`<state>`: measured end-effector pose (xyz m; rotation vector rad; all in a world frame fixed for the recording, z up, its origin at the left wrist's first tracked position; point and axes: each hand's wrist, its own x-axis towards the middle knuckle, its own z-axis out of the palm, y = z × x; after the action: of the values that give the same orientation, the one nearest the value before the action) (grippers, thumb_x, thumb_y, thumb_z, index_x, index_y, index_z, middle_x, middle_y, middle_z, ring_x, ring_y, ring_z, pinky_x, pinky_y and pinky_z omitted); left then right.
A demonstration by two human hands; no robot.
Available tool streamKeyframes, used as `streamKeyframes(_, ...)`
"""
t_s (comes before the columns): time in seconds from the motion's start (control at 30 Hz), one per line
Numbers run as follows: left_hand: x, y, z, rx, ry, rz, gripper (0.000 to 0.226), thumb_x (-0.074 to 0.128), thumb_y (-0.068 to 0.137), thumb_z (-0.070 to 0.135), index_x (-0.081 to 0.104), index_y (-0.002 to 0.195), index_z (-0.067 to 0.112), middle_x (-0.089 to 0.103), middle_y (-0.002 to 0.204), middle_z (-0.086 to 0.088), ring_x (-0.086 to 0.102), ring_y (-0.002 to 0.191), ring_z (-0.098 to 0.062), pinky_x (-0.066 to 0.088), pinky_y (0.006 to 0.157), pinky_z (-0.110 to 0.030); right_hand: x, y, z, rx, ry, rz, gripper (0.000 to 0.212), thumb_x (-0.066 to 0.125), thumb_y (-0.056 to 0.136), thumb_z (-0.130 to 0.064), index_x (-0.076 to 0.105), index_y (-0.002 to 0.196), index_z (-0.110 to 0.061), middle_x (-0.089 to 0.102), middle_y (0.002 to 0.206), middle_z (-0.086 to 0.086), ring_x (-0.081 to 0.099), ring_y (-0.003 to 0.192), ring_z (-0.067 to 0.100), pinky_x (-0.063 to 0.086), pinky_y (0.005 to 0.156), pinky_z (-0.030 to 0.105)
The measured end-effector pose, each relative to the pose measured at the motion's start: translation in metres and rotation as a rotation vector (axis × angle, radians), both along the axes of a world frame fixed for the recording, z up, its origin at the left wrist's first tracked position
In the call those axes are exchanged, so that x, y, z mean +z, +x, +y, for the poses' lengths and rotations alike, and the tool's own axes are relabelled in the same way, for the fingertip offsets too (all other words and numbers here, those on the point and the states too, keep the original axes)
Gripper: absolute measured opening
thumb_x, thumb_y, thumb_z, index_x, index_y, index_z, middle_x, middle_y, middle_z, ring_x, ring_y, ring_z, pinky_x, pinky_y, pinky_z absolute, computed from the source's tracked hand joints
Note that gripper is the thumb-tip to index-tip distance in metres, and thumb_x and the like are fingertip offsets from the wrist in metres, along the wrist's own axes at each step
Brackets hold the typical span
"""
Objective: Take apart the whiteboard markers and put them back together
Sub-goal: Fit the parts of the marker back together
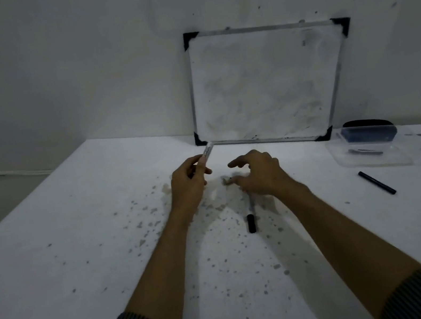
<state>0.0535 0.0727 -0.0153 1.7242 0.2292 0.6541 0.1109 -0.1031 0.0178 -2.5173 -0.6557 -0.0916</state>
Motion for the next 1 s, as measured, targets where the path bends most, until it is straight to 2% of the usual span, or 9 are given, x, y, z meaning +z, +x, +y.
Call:
streamKeyframes(0.13,-0.001,0.001,-0.002,-0.016,-0.018,0.013,0.028,0.052,0.105,0.036,0.073,0.113,0.019,0.076,0.084,0.002,0.058,0.061,-0.014,0.050,0.056,-0.029,-0.003,0.006,0.019,0.041,-0.267,-0.131,0.028,0.066,0.093,-0.045,0.073,0.119,-0.036,0.072,0.118,-0.002,0.056,0.116,0.030,0.037,0.094,0.041)
streamKeyframes(0.27,-0.002,0.004,-0.007,-0.081,0.075,0.069,0.026,0.052,0.105,0.035,0.073,0.113,0.021,0.078,0.084,0.004,0.058,0.060,-0.013,0.057,0.064,-0.039,-0.003,0.004,0.021,0.091,-0.209,-0.133,0.024,0.063,0.097,-0.038,0.074,0.115,-0.028,0.073,0.116,-0.003,0.057,0.112,0.029,0.038,0.094,0.042)
streamKeyframes(0.37,0.000,0.002,-0.012,-0.093,0.074,0.053,0.023,0.053,0.105,0.034,0.071,0.115,0.025,0.077,0.083,0.004,0.058,0.060,-0.013,0.056,0.062,-0.036,-0.003,0.004,0.005,0.064,0.066,-0.097,0.023,0.063,0.098,-0.035,0.071,0.116,-0.023,0.075,0.107,-0.005,0.064,0.103,0.022,0.047,0.095,0.042)
streamKeyframes(0.47,0.010,0.002,-0.030,-0.092,0.085,-0.007,0.026,0.053,0.105,0.034,0.071,0.119,0.022,0.076,0.082,0.005,0.059,0.060,-0.012,0.052,0.058,-0.026,0.001,-0.011,-0.027,-0.026,0.361,-0.087,0.031,0.058,0.102,-0.034,0.062,0.130,-0.024,0.069,0.105,-0.005,0.063,0.090,0.013,0.046,0.078,0.020)
streamKeyframes(0.53,0.015,-0.001,-0.052,-0.109,0.134,-0.046,0.025,0.054,0.104,0.034,0.071,0.118,0.021,0.075,0.081,0.004,0.059,0.058,-0.008,0.052,0.057,-0.023,-0.004,-0.023,-0.054,-0.108,0.510,-0.097,0.027,0.055,0.103,-0.034,0.065,0.128,-0.030,0.068,0.107,-0.009,0.063,0.090,0.006,0.045,0.074,0.013)
streamKeyframes(0.6,0.013,-0.007,-0.075,-0.145,0.178,-0.070,0.025,0.056,0.103,0.034,0.071,0.118,0.021,0.075,0.081,0.005,0.061,0.058,-0.005,0.051,0.055,-0.018,-0.016,-0.029,-0.075,-0.172,0.703,-0.005,0.021,0.058,0.102,-0.032,0.071,0.119,-0.030,0.072,0.104,-0.011,0.065,0.090,0.004,0.048,0.076,0.016)
streamKeyframes(0.77,-0.003,-0.014,-0.093,-0.219,0.225,-0.086,0.022,0.067,0.098,0.034,0.074,0.118,0.028,0.075,0.092,0.010,0.069,0.078,-0.008,0.056,0.061,-0.018,-0.028,-0.021,-0.095,-0.276,1.348,0.447,0.018,0.071,0.094,-0.022,0.077,0.108,-0.011,0.078,0.103,0.006,0.054,0.080,0.016,0.045,0.067,0.027)
streamKeyframes(0.83,-0.004,-0.013,-0.090,-0.221,0.200,-0.094,0.023,0.073,0.094,0.031,0.075,0.117,0.029,0.074,0.099,0.008,0.068,0.088,-0.010,0.057,0.068,-0.018,-0.029,-0.017,-0.097,-0.256,1.430,0.504,0.019,0.073,0.092,-0.022,0.077,0.105,-0.008,0.077,0.108,0.010,0.054,0.077,0.015,0.044,0.067,0.028)
streamKeyframes(1.0,-0.006,-0.013,-0.089,-0.230,0.199,-0.119,0.028,0.080,0.088,0.026,0.077,0.116,0.026,0.077,0.106,0.010,0.069,0.098,-0.009,0.057,0.080,-0.018,-0.031,-0.013,-0.096,-0.194,1.381,0.490,0.028,0.077,0.089,-0.024,0.077,0.107,-0.002,0.077,0.109,0.016,0.056,0.071,0.013,0.043,0.064,0.027)
